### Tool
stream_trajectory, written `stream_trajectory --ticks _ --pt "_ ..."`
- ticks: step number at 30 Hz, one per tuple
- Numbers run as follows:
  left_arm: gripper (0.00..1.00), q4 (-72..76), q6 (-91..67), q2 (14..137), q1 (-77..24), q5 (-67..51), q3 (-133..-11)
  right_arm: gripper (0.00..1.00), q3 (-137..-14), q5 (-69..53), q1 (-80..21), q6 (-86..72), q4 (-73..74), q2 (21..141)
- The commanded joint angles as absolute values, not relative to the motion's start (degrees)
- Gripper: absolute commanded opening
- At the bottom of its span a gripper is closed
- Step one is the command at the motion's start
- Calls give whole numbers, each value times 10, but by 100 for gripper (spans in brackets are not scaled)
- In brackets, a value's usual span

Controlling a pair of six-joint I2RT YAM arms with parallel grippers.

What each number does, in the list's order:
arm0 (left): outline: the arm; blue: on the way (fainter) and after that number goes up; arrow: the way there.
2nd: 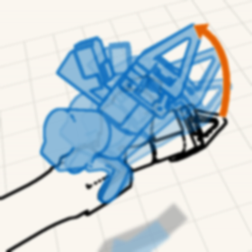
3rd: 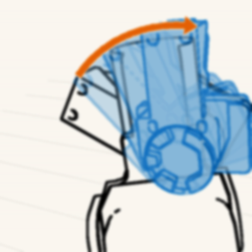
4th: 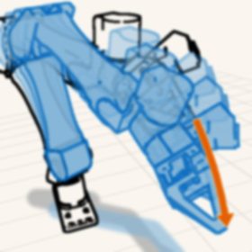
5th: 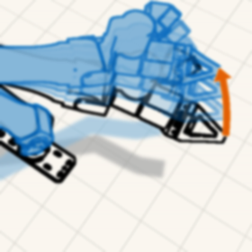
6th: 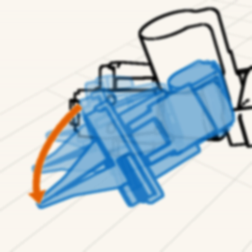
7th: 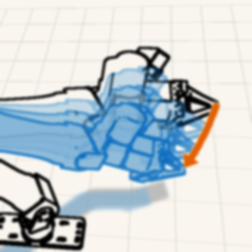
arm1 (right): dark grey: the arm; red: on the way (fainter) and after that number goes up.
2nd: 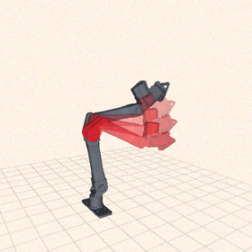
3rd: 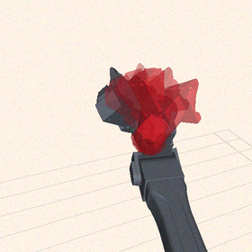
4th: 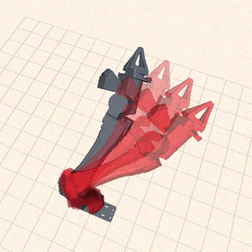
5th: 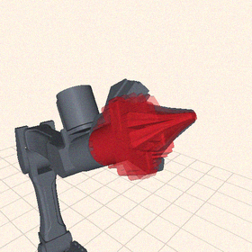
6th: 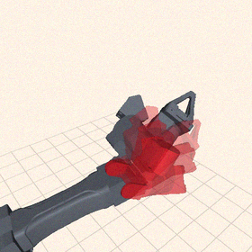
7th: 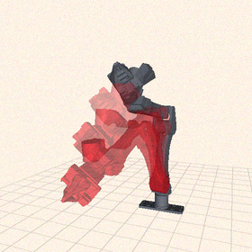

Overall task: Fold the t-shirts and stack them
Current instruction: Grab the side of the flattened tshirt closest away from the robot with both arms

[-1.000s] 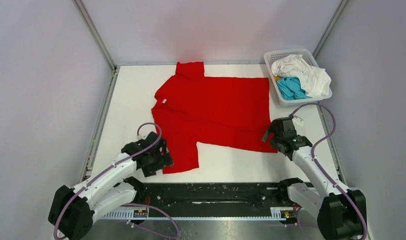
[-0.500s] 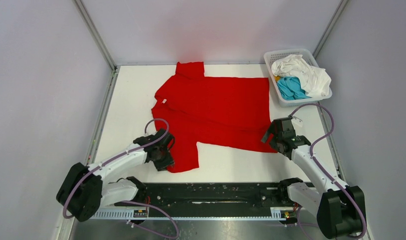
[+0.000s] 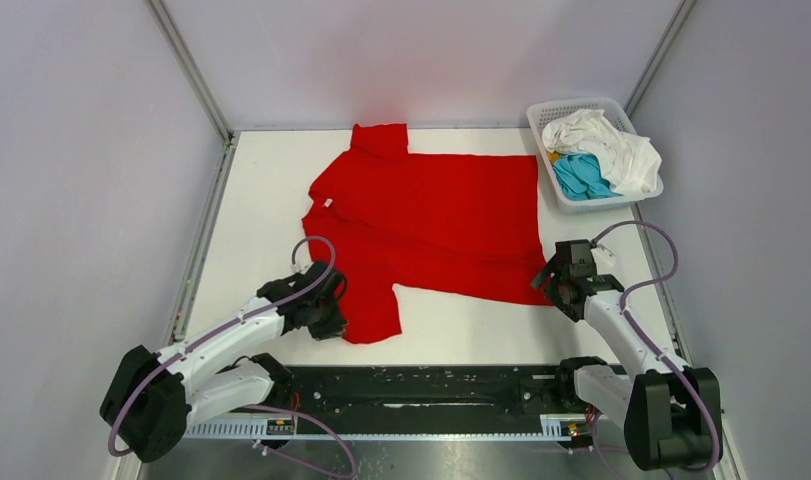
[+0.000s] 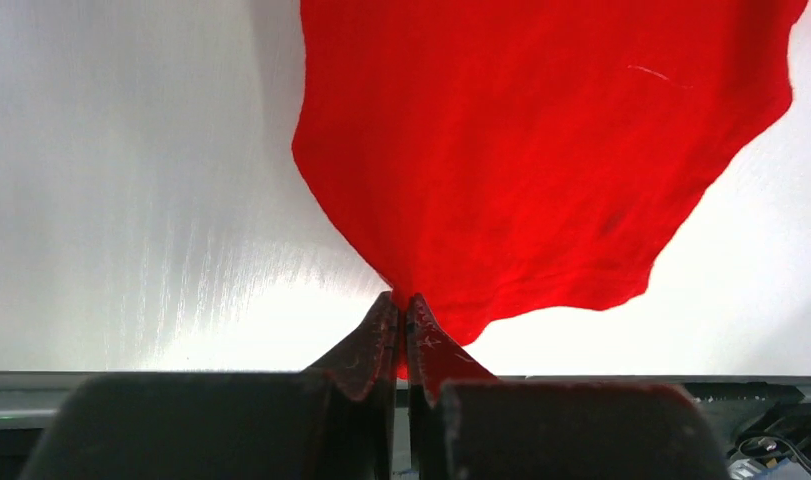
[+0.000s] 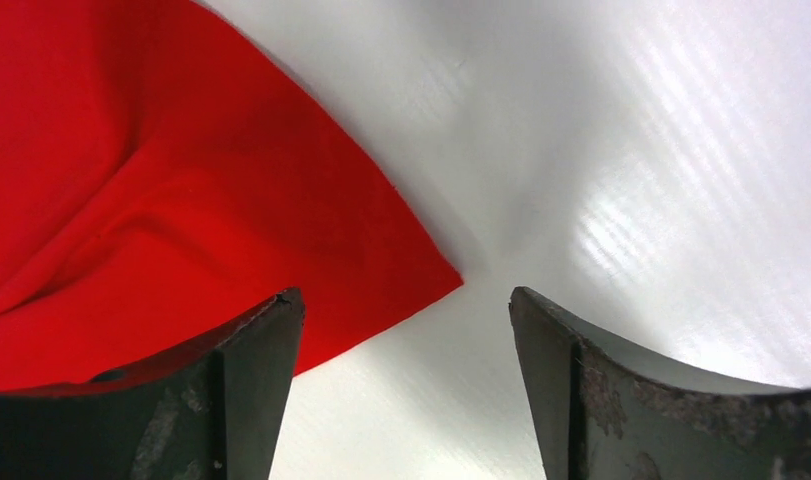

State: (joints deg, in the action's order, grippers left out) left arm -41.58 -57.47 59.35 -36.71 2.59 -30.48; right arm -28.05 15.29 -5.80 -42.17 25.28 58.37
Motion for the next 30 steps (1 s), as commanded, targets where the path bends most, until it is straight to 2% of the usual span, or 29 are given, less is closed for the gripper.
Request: stream_trajectory --ticks 1,4,10,11,15,17,22,30 --pt "0 -437 -592 559 -369 3 -285 79 -271 105 -55 -457 234 601" --pt "0 -441 -600 539 -369 3 -277 72 -260 89 -55 -460 234 603" --pt "0 -436 -604 521 -370 3 -274 64 -235 77 -55 -461 218 629" --pt "0 -436 -603 520 -370 3 -274 57 -235 78 -54 -459 211 637" --pt "0 -437 -603 517 -370 3 -272 44 -247 74 -55 -456 194 660" --pt "0 -439 -603 512 -370 -4 -271 30 -251 71 -54 -453 192 663" --pt "0 -471 -610 488 -370 -17 -275 7 -251 76 -54 -444 212 639" --pt "0 -601 -664 384 -383 -56 -270 4 -252 68 -55 -434 372 506"
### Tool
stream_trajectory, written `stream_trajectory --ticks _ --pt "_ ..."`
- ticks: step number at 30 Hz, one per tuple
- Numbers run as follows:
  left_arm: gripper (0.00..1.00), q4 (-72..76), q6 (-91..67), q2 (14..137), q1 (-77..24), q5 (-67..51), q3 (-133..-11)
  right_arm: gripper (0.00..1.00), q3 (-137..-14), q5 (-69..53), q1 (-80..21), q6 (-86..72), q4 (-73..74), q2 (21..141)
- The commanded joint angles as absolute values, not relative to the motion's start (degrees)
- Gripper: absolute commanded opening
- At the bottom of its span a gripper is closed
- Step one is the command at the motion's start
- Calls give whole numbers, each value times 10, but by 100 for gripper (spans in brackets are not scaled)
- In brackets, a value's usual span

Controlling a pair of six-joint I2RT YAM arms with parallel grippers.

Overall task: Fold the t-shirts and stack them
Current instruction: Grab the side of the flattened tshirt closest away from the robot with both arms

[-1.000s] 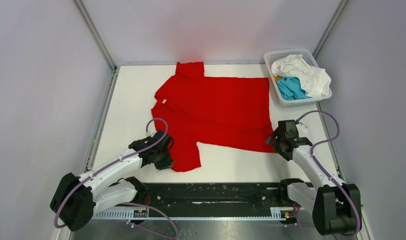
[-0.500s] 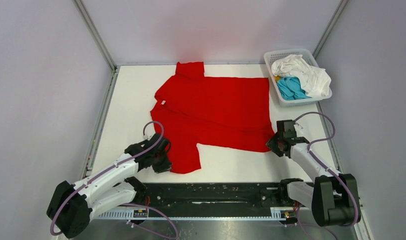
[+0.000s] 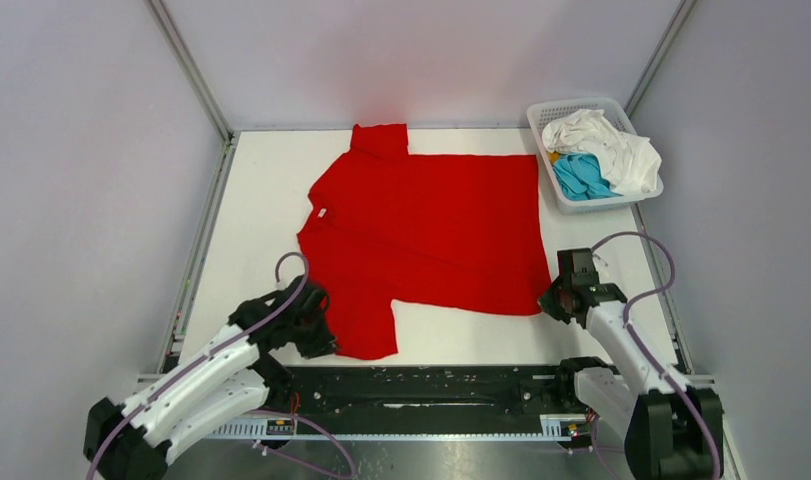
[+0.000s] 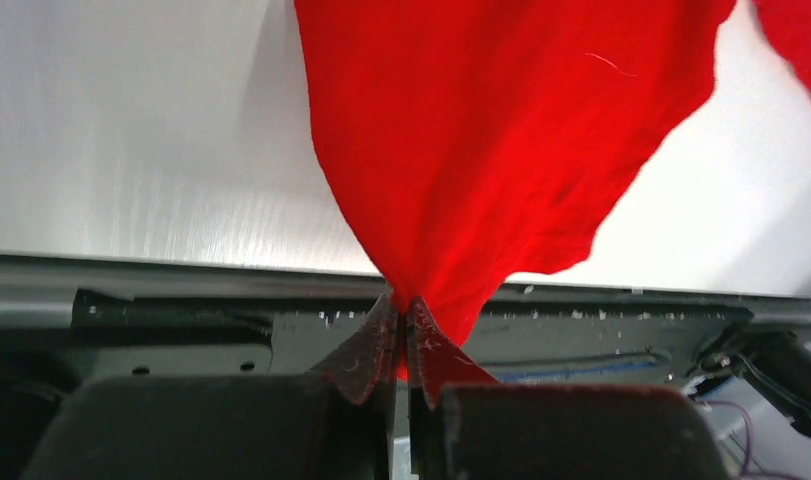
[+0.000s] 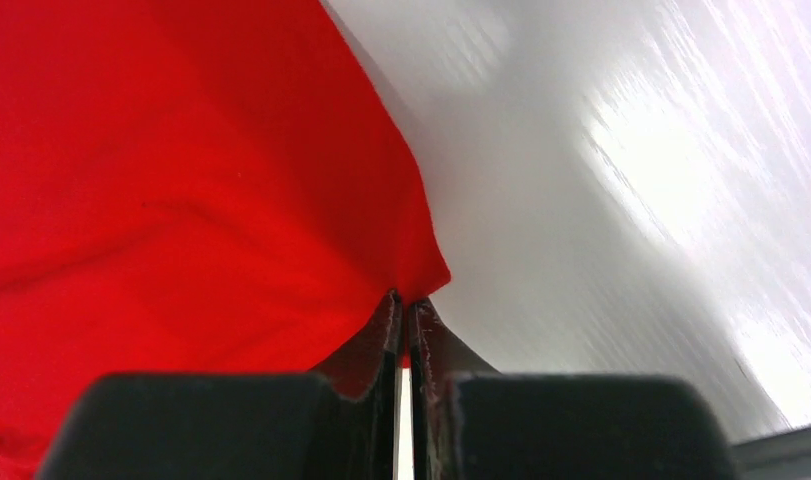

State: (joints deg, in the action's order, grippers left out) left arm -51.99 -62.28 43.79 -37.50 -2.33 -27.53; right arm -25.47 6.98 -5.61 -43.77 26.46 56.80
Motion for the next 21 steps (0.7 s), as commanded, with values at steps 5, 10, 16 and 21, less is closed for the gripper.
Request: stream_trajectory --ticks 5,10,16,21 --pt "0 -644 -707 305 -391 -95 -255 4 -231 23 -54 -453 449 440" --pt "0 -668 -726 252 -400 -117 -257 3 -223 4 -55 -470 501 381" --pt "0 -666 -728 250 -404 -112 -257 4 -220 1 -55 -473 512 367" --pt "0 -596 -699 302 -405 -104 -277 4 -231 2 -55 -461 487 388"
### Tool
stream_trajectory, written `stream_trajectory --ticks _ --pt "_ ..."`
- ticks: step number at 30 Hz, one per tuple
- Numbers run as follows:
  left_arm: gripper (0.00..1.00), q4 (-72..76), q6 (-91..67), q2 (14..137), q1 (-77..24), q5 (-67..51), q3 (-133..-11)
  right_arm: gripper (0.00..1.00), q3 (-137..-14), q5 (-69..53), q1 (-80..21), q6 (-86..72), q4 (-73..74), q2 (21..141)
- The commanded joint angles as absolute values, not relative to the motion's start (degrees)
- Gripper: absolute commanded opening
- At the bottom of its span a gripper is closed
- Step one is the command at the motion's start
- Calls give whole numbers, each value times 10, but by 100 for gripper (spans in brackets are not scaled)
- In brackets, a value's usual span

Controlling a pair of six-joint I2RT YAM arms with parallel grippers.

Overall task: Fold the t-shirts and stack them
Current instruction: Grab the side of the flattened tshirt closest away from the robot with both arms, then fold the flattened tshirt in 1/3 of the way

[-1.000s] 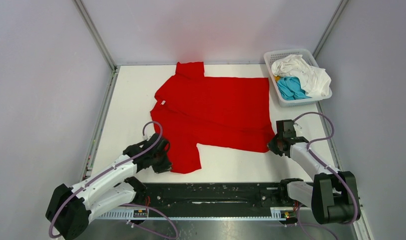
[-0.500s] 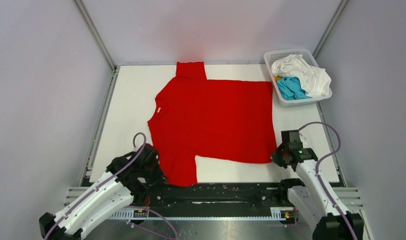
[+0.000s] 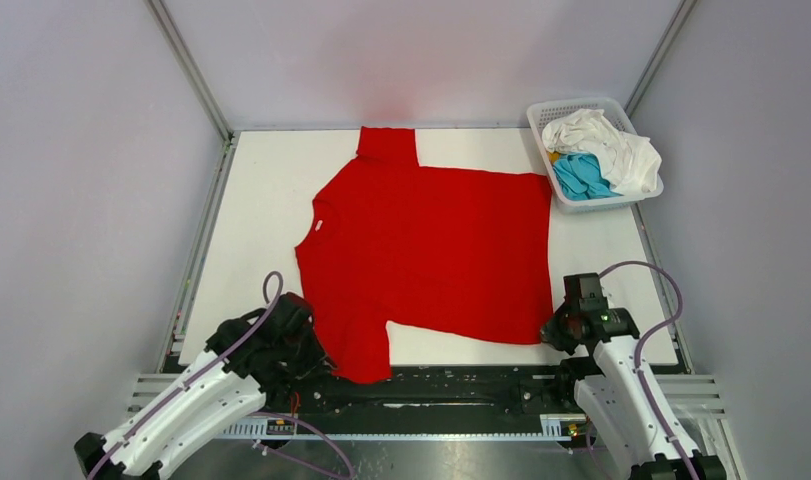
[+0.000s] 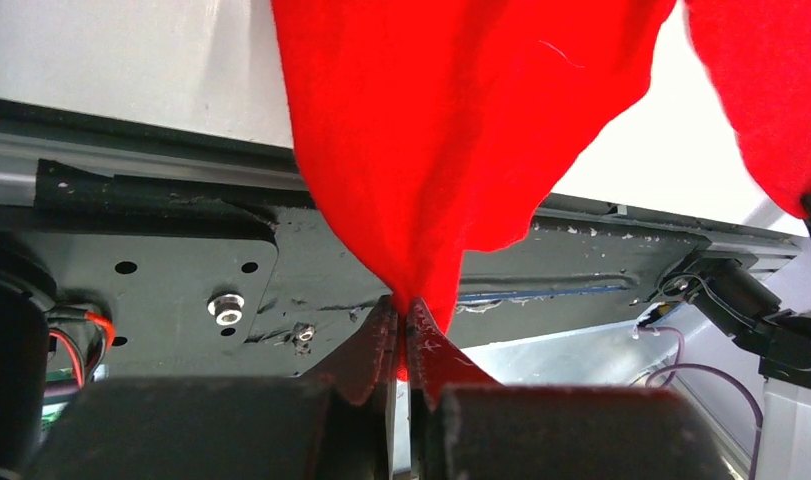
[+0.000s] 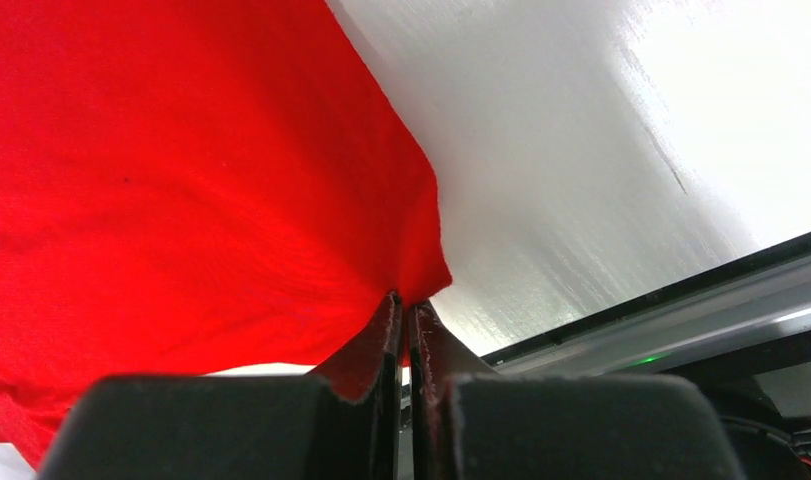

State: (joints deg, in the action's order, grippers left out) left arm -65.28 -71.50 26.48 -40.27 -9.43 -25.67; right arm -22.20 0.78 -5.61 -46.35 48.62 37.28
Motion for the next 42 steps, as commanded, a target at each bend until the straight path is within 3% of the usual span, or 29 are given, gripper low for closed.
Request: stream_trajectory --ticks 1,12,19,27,42 --pt "0 -565 -690 316 -404 -108 -279 4 -234 2 -55 -458 480 394" --pt "0 -424 -561 549 -396 -72 -432 4 -309 2 -55 -407 432 499" --pt "0 -349 -523 635 -309 -72 -515 3 -359 2 -55 -394 406 550" --pt "0 -300 -467 693 -219 -90 -598 3 -426 41 -54 -357 408 621" --pt "0 -280 -382 786 -142 -103 -717 6 -526 76 -51 -348 405 715"
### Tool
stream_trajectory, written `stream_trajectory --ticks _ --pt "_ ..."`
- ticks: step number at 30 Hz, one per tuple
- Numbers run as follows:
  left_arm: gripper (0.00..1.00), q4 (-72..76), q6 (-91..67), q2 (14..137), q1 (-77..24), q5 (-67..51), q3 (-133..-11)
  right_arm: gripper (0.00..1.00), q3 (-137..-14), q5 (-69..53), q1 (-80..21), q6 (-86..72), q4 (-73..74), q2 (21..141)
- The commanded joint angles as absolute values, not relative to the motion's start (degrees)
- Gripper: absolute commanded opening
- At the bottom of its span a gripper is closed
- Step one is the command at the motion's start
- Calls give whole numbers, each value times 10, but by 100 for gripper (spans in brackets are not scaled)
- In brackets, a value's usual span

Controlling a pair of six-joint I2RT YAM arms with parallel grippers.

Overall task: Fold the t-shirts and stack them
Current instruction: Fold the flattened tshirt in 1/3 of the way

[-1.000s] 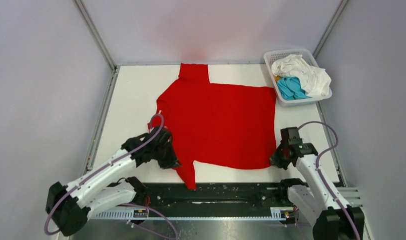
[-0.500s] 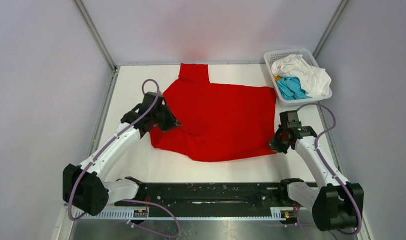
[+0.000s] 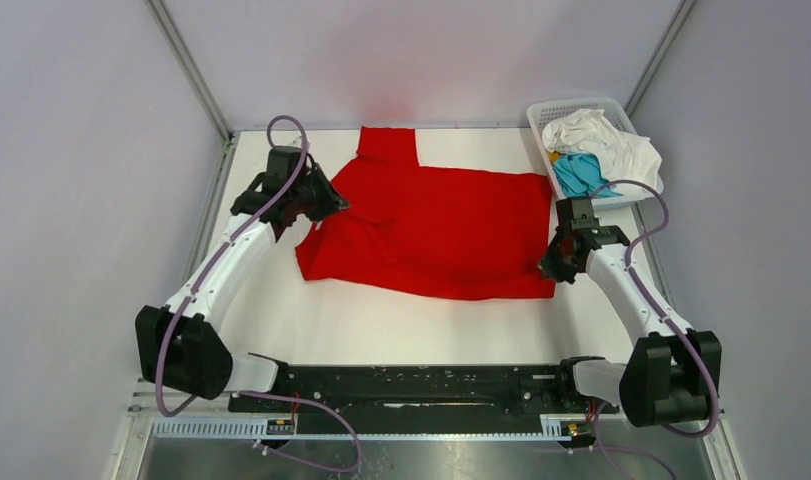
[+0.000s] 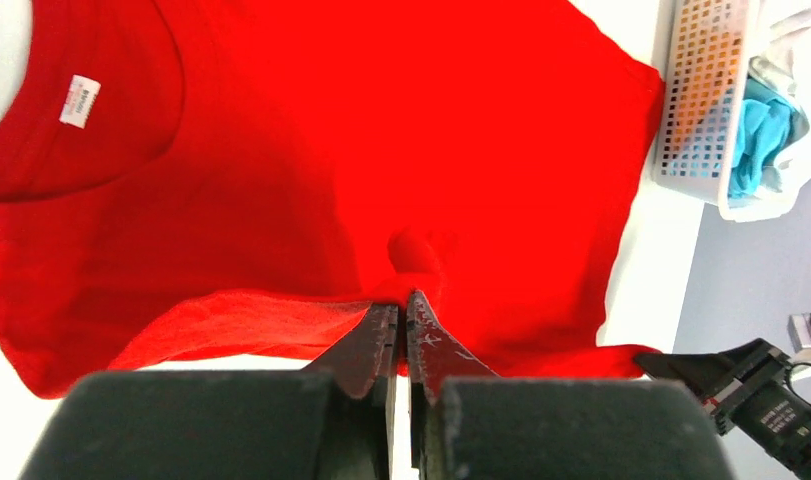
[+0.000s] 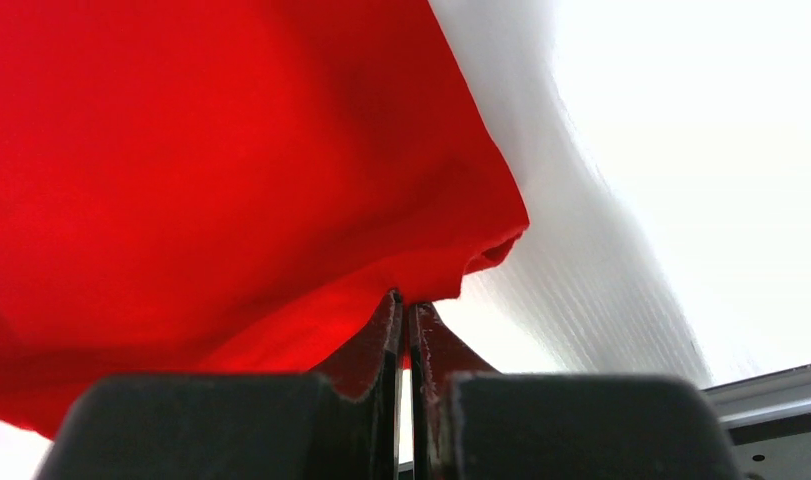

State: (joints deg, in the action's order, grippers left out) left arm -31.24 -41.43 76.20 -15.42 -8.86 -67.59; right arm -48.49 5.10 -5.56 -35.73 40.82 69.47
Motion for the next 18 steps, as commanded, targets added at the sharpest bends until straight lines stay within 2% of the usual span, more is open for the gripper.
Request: stream_trajectory --ticks 1,10,17,18 --pt "0 -279 -379 794 -138 -103 -724 6 -532 78 -50 -348 405 722" --pt "0 -257 -331 899 -115 -134 -821 7 -605 81 -44 -345 394 806" --pt "0 -295 -281 1037 -103 -139 -940 9 -630 86 -32 -349 362 857" --pt "8 -301 -276 1059 -100 -141 -960 12 -634 90 -30 -350 358 867"
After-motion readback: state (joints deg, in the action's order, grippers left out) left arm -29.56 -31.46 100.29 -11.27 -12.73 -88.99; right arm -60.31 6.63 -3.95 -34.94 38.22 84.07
